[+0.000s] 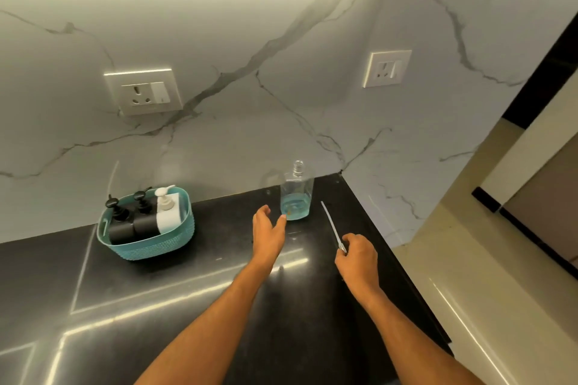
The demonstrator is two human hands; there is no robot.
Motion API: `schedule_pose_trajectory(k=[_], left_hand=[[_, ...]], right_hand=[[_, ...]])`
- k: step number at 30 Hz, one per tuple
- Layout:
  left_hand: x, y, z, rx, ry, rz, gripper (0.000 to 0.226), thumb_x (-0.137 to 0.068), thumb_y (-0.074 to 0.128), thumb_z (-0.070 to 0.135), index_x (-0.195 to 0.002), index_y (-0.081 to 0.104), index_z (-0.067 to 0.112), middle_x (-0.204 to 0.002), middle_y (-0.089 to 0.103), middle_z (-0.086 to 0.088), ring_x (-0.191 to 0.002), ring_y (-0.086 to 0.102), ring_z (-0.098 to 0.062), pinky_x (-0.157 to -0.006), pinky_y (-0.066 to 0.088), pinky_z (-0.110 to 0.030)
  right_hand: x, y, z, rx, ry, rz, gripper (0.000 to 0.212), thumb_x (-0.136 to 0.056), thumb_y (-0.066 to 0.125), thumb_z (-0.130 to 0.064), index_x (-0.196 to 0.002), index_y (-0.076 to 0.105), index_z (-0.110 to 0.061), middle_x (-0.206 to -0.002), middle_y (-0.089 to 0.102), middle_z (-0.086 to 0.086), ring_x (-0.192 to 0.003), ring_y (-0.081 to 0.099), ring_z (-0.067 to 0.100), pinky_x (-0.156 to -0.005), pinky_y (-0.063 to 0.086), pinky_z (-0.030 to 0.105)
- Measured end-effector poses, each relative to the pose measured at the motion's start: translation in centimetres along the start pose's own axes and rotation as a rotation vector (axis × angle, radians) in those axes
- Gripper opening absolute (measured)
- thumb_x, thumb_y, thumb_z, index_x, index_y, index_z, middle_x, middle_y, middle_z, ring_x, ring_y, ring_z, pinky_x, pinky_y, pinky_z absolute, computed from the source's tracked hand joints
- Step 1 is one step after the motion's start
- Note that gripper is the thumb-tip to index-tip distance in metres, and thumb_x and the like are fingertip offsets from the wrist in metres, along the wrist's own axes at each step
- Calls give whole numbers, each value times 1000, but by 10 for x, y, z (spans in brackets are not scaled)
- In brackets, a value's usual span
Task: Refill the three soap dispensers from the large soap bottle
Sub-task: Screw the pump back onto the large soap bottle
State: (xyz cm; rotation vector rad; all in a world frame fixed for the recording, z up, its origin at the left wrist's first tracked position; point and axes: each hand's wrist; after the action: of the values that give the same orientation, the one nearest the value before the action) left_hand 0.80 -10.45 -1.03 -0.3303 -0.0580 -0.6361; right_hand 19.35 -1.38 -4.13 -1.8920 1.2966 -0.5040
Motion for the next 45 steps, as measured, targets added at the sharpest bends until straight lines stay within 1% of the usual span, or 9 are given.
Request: schedule_pose_trajectory(k=[4, 9, 14, 16, 22, 24, 28, 33, 45], left_hand=[[-14, 18, 11, -43, 24, -28, 69, -102, 65, 26, -158, 30, 8, -162, 34, -9, -149, 38, -24, -120, 34, -37], [-39, 30, 22, -75, 60, -20, 79, -97, 72, 24, -158, 27, 4, -162, 32, -14, -151, 34, -28, -125, 31, -42], [-61, 36, 27, -101, 106, 7, 77, -90, 81, 20, -151, 37, 6, -151, 43, -13, -141, 45, -26, -117, 37, -32], [-68, 38, 28, -88, 118, 2, 77, -86, 84, 18, -148, 39, 7, -148, 46, -12, -139, 48, -26, -119, 41, -39], [-84, 40, 30, -55, 140, -52, 80, -79, 90, 16, -144, 45, 12, -144, 56, -8, -133, 55, -25, -114, 47, -49], [-86, 39, 30, -30, 139, -79, 76, -78, 91, 15, -141, 48, 14, -140, 59, -5, -130, 57, -24, -112, 49, -49], [-87, 39, 28, -18, 161, -58, 67, -75, 93, 16, -130, 54, 19, -130, 63, 1, -123, 60, -20, -108, 52, -47], [-84, 36, 26, -14, 198, -33, 64, -73, 94, 17, -123, 55, 23, -124, 63, 6, -117, 60, -15, -105, 54, -42], [-51, -2, 21, 73, 239, 29, 62, -71, 95, 16, -120, 59, 20, -120, 67, 4, -112, 66, -16, -99, 57, -38]], right_hand=[[1, -2, 15, 27, 12, -53, 24, -86, 79, -13, -108, 69, -13, -92, 54, -7, -89, 63, 16, -75, 61, 31], [-3, 7, 29, 90, 37, -120, 27, -86, 78, -22, -107, 64, -14, -100, 60, 0, -95, 60, 17, -82, 56, 31], [-9, 16, 39, 77, 46, -130, 28, -86, 78, -22, -109, 63, -15, -102, 58, 0, -96, 61, 16, -82, 57, 30], [-13, 18, 41, 50, 56, -118, 26, -85, 78, -21, -105, 62, -17, -98, 57, -3, -93, 61, 15, -79, 57, 28], [-28, 11, 32, -155, 98, 35, 37, -80, 81, -18, -102, 55, -28, -94, 56, -13, -85, 59, 6, -74, 43, 13], [-36, 5, 24, -231, 92, 96, 36, -80, 81, -17, -99, 54, -30, -93, 58, -14, -84, 61, 3, -70, 46, 11], [-51, -7, 3, -365, 43, 203, 32, -82, 81, -14, -103, 60, -24, -98, 64, -8, -89, 66, 6, -76, 59, 19], [-61, -22, -26, -415, -39, 324, 35, -81, 83, -12, -109, 63, -17, -106, 62, -2, -92, 63, 6, -75, 49, 3], [-56, -65, -100, -574, -227, 455, 30, -79, 85, -10, -105, 70, -12, -98, 71, -1, -87, 69, 8, -74, 57, 14]])
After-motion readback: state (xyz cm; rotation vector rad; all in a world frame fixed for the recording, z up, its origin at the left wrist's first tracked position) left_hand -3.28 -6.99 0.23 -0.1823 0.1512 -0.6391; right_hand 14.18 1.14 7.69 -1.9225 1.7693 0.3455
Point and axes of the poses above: each hand's wrist, its own x-axis away from the middle knuckle, its own y-axis out of the palm, z = x × y
